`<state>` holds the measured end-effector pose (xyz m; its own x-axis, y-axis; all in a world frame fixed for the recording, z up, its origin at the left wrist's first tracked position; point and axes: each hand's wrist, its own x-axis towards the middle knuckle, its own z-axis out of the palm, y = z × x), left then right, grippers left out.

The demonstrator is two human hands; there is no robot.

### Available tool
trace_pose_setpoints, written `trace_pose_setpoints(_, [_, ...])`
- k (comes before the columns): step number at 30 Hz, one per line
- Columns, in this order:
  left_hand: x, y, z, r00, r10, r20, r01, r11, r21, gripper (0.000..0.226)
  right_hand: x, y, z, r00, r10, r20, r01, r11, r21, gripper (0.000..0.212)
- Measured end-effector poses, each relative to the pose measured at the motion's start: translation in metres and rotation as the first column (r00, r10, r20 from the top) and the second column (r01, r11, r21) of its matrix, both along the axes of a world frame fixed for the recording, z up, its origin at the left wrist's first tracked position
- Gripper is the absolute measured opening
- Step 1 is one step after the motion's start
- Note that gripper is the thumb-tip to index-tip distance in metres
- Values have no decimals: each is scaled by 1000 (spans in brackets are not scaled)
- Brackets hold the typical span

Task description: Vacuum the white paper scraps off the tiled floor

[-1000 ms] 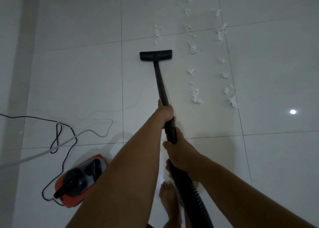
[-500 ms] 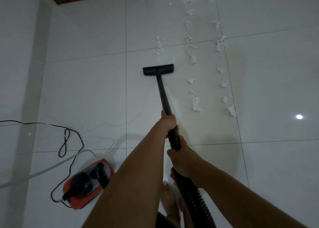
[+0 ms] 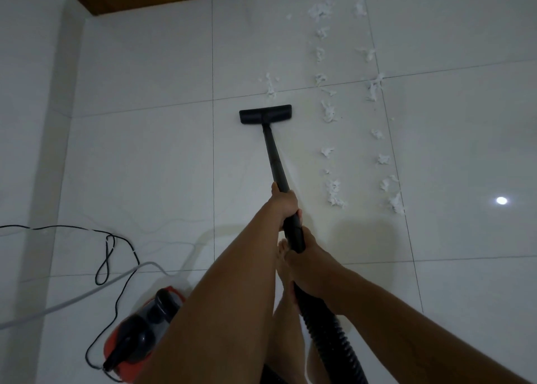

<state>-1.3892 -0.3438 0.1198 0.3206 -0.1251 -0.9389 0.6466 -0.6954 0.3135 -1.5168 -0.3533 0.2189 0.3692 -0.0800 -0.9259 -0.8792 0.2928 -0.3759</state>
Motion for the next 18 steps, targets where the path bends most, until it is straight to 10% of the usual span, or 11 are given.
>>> trace_pose_setpoints(18, [149,-58,-19,1000,6,24,-6,1000,4,63,144,-50,-16,995,-101,-5,101,994,48,72])
